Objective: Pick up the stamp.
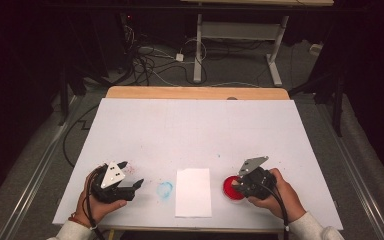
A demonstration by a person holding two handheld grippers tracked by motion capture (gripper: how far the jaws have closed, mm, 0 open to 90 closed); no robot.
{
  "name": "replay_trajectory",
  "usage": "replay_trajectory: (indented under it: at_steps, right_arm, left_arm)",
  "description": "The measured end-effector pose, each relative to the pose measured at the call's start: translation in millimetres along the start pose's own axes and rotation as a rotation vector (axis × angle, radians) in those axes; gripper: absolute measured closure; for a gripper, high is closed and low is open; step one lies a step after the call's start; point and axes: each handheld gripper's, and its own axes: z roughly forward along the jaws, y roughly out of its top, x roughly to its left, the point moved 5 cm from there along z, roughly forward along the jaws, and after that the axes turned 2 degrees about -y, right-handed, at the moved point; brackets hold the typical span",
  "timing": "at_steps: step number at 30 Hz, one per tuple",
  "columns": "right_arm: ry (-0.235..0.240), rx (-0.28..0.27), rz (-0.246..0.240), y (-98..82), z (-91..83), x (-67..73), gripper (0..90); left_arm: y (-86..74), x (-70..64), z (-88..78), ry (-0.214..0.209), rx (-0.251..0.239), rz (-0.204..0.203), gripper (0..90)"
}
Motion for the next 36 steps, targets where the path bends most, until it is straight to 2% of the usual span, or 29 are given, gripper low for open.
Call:
replay_trajectory:
  at_steps: [6,9,10,16,18,20,22,28,31,33,34,35,36]
  right_arm:
    - [0.01,0.0,0.02,-1.7,1.2,-0.1,75.7]
    - [0.013,0.006,0.012,-1.8,1.6,-0.5,75.7]
    - [0.009,0.005,0.001,-1.7,1.9,-0.7,75.8]
    - [0.012,0.006,0.017,-2.4,2.0,-0.2,75.8]
    - [0.007,0.006,0.011,-2.2,2.2,0.1,75.7]
    - [0.005,0.003,-0.002,-1.9,2.6,-0.3,75.8]
    - [0.012,0.006,0.018,-2.5,2.1,-0.2,75.8]
    - [0.017,0.003,0.01,-2.1,1.5,-1.1,75.7]
    - [0.018,-0.009,0.006,0.1,-3.0,0.6,75.6]
    - [0.014,-0.049,0.006,5.3,-12.8,1.4,75.6]
    - [0.011,-0.067,0.008,8.0,-18.8,1.6,75.6]
    - [0.012,-0.091,0.01,10.7,-24.3,2.1,75.6]
    - [0.012,-0.091,0.01,10.7,-24.3,2.1,75.6]
  left_arm:
    - [-0.6,-1.6,1.8,0.0,0.013,0.016,21.3]
    - [-1.0,-2.4,2.4,0.001,0.022,0.027,21.3]
    - [-0.9,-2.6,2.3,0.0,0.021,0.027,21.3]
    - [-0.4,-2.8,2.1,-0.005,0.011,0.022,21.2]
    - [0.2,-2.2,1.9,0.0,0.006,0.038,21.2]
    - [-0.2,-3.3,1.5,-0.006,0.009,0.027,21.2]
    - [-0.2,-3.2,1.6,-0.006,0.008,0.025,21.2]
    - [-0.1,-2.7,1.5,-0.005,0.009,0.024,21.2]
    - [0.5,-2.2,2.1,-0.002,0.006,0.038,21.2]
    - [-0.2,-3.0,2.4,-0.006,0.015,0.029,21.2]
    - [0.4,-2.0,2.4,0.0,0.009,0.041,21.2]
    - [-0.3,-2.2,2.2,-0.004,0.016,0.025,21.2]
    - [-0.3,-2.2,2.2,-0.004,0.016,0.025,21.2]
